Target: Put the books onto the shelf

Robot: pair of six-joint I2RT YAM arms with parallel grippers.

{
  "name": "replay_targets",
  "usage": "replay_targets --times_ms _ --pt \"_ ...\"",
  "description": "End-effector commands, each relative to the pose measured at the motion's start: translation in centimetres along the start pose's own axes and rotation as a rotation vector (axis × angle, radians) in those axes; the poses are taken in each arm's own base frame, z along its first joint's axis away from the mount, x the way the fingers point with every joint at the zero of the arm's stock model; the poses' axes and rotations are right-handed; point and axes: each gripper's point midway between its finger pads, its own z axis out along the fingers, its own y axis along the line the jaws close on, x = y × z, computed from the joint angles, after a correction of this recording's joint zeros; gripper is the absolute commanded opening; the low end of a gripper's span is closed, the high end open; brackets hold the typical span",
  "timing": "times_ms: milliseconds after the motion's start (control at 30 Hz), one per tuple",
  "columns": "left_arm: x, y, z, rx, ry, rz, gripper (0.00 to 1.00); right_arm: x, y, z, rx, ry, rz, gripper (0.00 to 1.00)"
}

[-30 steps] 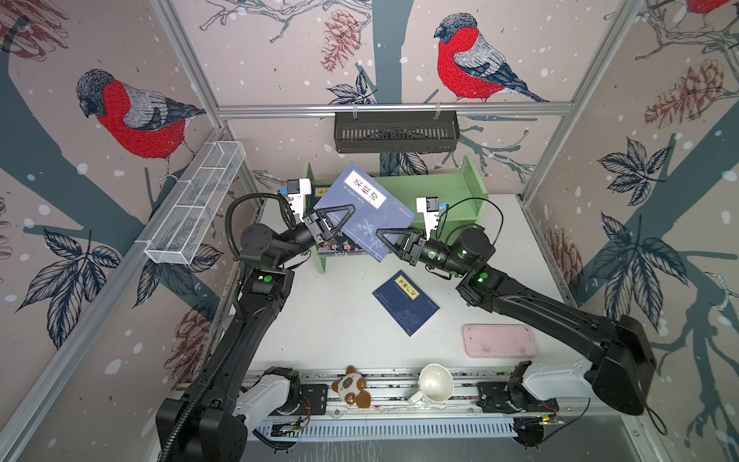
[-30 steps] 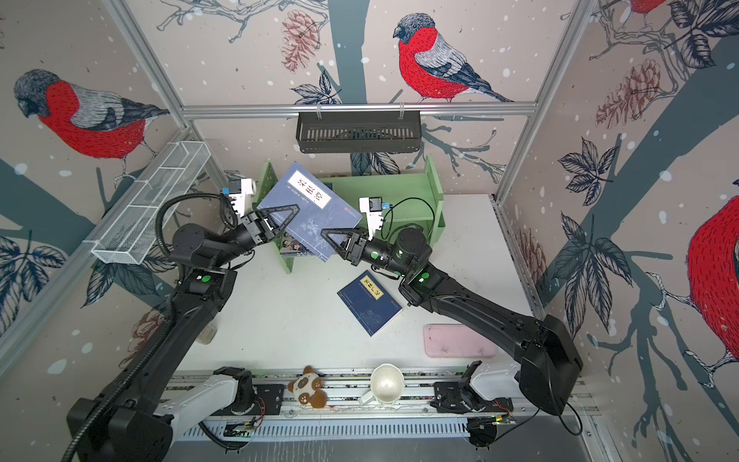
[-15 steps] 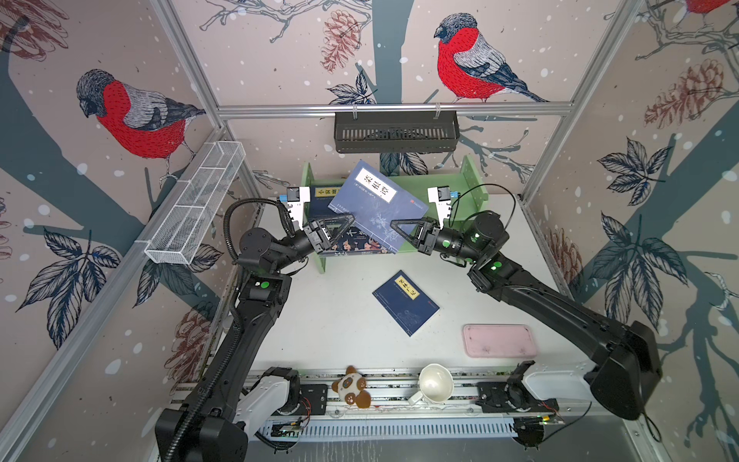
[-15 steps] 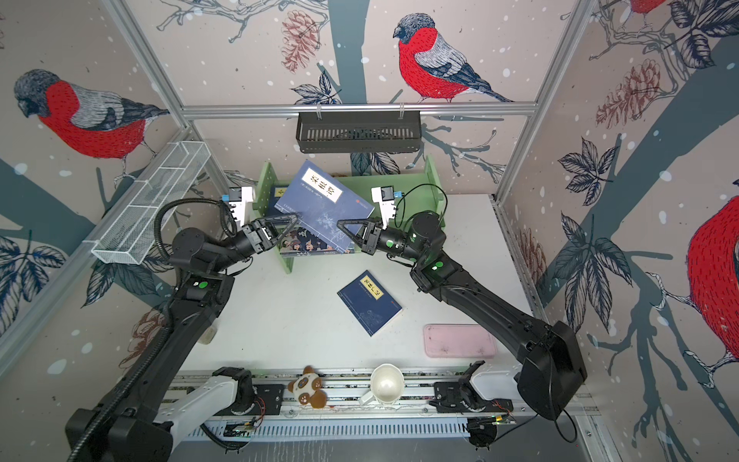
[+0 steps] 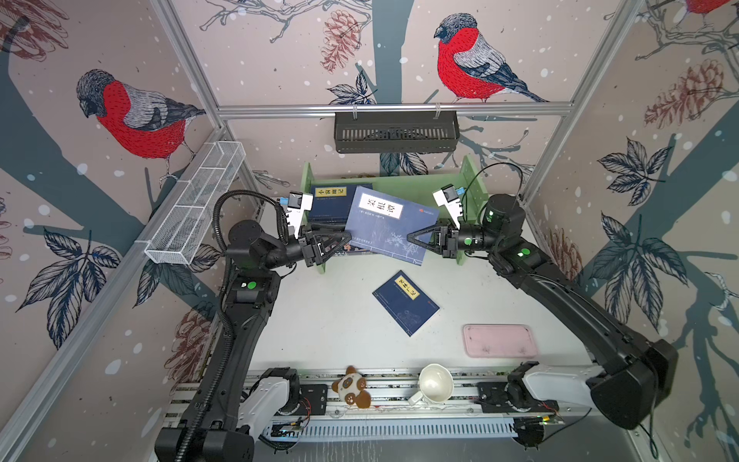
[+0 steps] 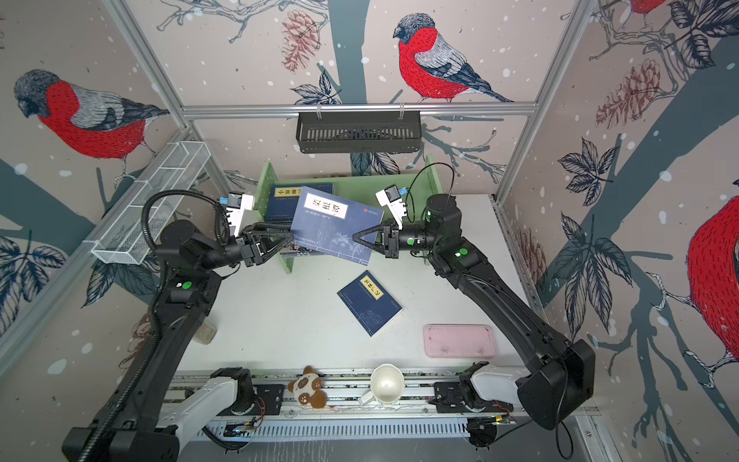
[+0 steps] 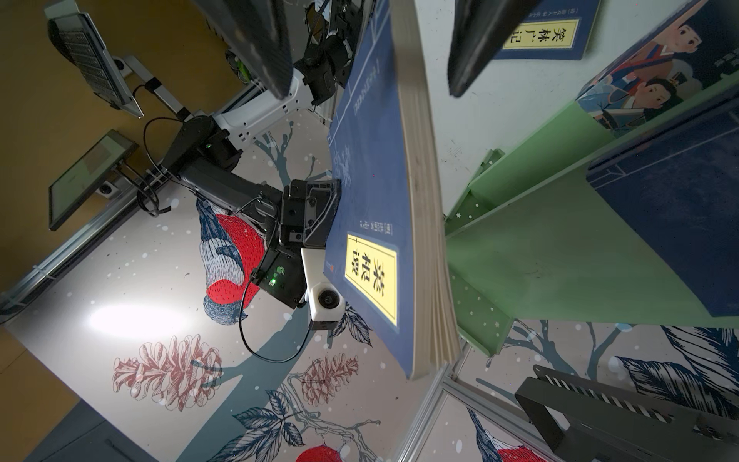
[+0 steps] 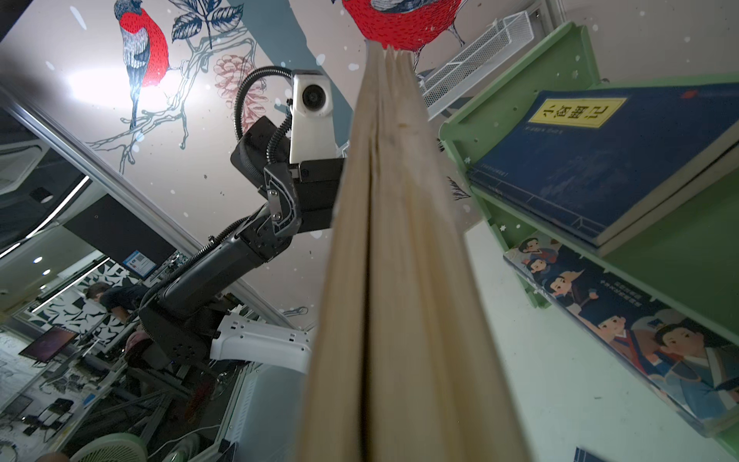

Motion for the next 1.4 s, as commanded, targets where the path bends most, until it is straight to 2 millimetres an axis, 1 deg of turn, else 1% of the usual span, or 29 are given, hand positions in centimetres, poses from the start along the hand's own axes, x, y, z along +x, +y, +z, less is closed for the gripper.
replay_targets --times_ms 0,167,233,267,400,467,533,667,733,800,833,933,1000,1033,1133,1233,1367 --pt "0.9 0.6 -0.1 -0.026 0.042 0.023 0.63 1.2 1.1 -0.2 -0.047 0.055 -0.03 0.02" --pt "1.5 0.4 0.0 0.015 0.062 -0.024 0.64 1.8 1.5 -0.2 -0.072 0.077 -0.024 0.01" --pt "1.3 -0.1 0.0 0.04 0.061 -0.025 0.63 1.6 1.9 -0.1 -0.081 0.078 -0.034 0.01" --pt "1.8 0.2 0.0 0.047 0.065 -0.046 0.62 1.6 2.0 0.1 -0.086 0.081 -0.036 0.01" --pt "1.8 -0.4 0.1 0.086 0.063 -0.074 0.56 1.5 1.8 1.1 -0.097 0.108 -0.037 0.01" --pt "1.8 -0.9 0.2 0.11 0.069 -0.079 0.5 1.4 1.7 1.6 -0.101 0.118 -0.038 0.01" --pt "1.8 -1.2 0.3 0.122 0.068 -0.074 0.41 1.3 1.5 2.1 -0.107 0.127 -0.036 0.01" --pt "2.0 -1.3 0.5 0.128 0.074 -0.086 0.25 1.2 1.0 2.8 -0.107 0.144 -0.032 0.01" --pt "2.2 -1.2 0.6 0.128 0.074 -0.091 0.14 1.0 0.9 3.2 -0.112 0.149 -0.034 0.01" --pt "2.2 -1.2 0.7 0.125 0.069 -0.093 0.0 0.8 0.8 3.5 -0.113 0.152 -0.035 0.02" --pt "2.1 -1.1 0.8 0.123 0.066 -0.093 0.0 0.6 0.7 3.6 -0.111 0.151 -0.038 0.05" --pt "1.2 -1.2 0.8 0.108 0.033 -0.068 0.0 0.1 0.2 3.9 -0.091 0.137 -0.033 0.24" --pt "0.3 -1.5 0.8 0.098 0.007 -0.04 0.0 -0.3 -0.2 3.7 -0.078 0.115 -0.021 0.45" --pt "-0.2 -1.7 0.7 0.093 -0.006 -0.025 0.0 -0.5 -0.4 3.5 -0.073 0.098 -0.017 0.48" --pt "-1.7 -1.8 0.8 0.069 -0.044 -0.014 0.0 -0.7 -0.7 2.5 -0.053 0.039 0.004 0.5" --pt "-2.1 -0.7 0.9 0.04 -0.068 -0.051 0.0 -0.8 -0.4 1.9 -0.055 -0.002 0.013 0.51" --pt "-2.6 -0.2 0.9 0.02 -0.09 -0.064 0.0 -0.8 -0.4 1.7 -0.043 -0.025 0.027 0.49"
